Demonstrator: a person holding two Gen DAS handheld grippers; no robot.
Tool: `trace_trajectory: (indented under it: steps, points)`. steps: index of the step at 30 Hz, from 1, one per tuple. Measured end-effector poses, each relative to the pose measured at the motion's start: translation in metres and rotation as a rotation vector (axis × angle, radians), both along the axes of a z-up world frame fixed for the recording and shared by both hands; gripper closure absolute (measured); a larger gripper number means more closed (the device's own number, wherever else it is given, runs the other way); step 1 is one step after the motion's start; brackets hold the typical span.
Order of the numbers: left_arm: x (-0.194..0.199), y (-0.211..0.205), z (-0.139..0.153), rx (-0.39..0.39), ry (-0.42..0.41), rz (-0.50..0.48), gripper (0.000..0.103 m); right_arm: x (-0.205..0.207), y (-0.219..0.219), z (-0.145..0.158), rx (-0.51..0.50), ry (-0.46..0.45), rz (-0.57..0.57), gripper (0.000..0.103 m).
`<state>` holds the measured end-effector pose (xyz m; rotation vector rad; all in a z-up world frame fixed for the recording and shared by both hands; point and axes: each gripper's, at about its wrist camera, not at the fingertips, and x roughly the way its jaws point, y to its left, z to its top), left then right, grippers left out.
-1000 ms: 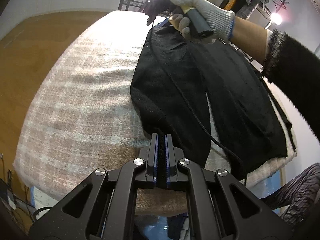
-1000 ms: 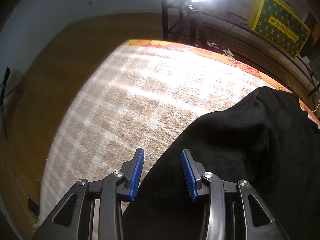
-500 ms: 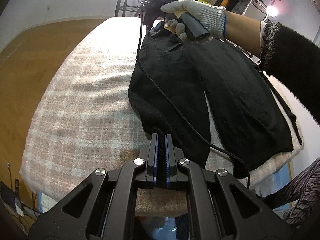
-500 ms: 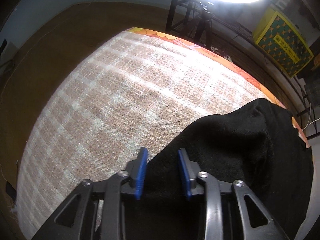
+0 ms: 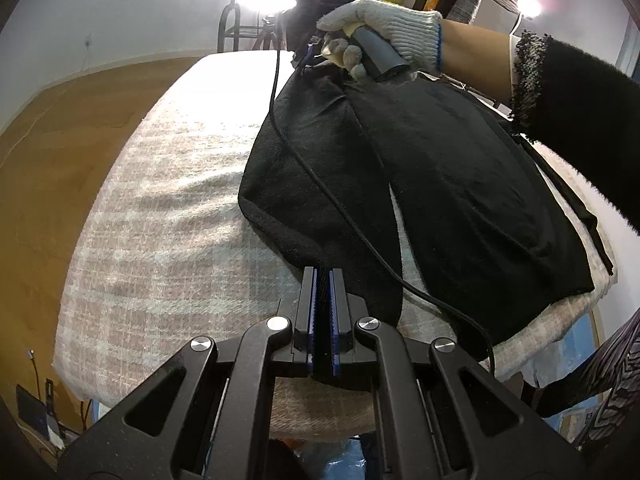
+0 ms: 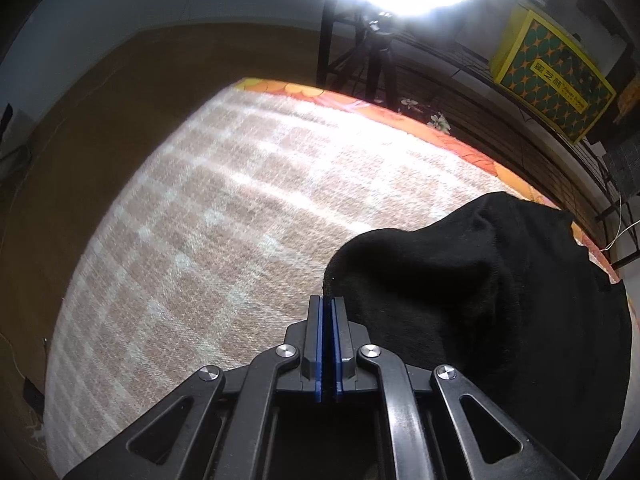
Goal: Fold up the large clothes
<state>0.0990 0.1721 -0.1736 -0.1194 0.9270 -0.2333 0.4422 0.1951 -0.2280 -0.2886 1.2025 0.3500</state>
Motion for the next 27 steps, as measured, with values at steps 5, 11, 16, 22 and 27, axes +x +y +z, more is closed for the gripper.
trace_trajectory:
  steps: [5,11,16,22,27]
  points:
    - [0.002,-0.007,0.005,0.017,-0.006,-0.017,0.100,0.001,-0.018,0.016,0.052,-0.008,-0.007,0.102]
    - [0.003,-0.028,0.018,0.057,-0.018,-0.068,0.100,0.001,-0.047,0.037,0.118,-0.015,-0.008,0.102]
    - [0.005,-0.045,0.023,0.065,0.005,-0.084,0.100,0.002,-0.079,0.047,0.168,-0.017,-0.006,0.102]
    - [0.011,-0.066,0.029,0.063,0.006,-0.112,0.100,0.004,-0.128,0.056,0.257,-0.009,-0.025,0.102]
    - [0.015,-0.091,0.028,0.068,0.009,-0.164,0.100,0.005,-0.164,0.063,0.300,-0.023,-0.025,0.102]
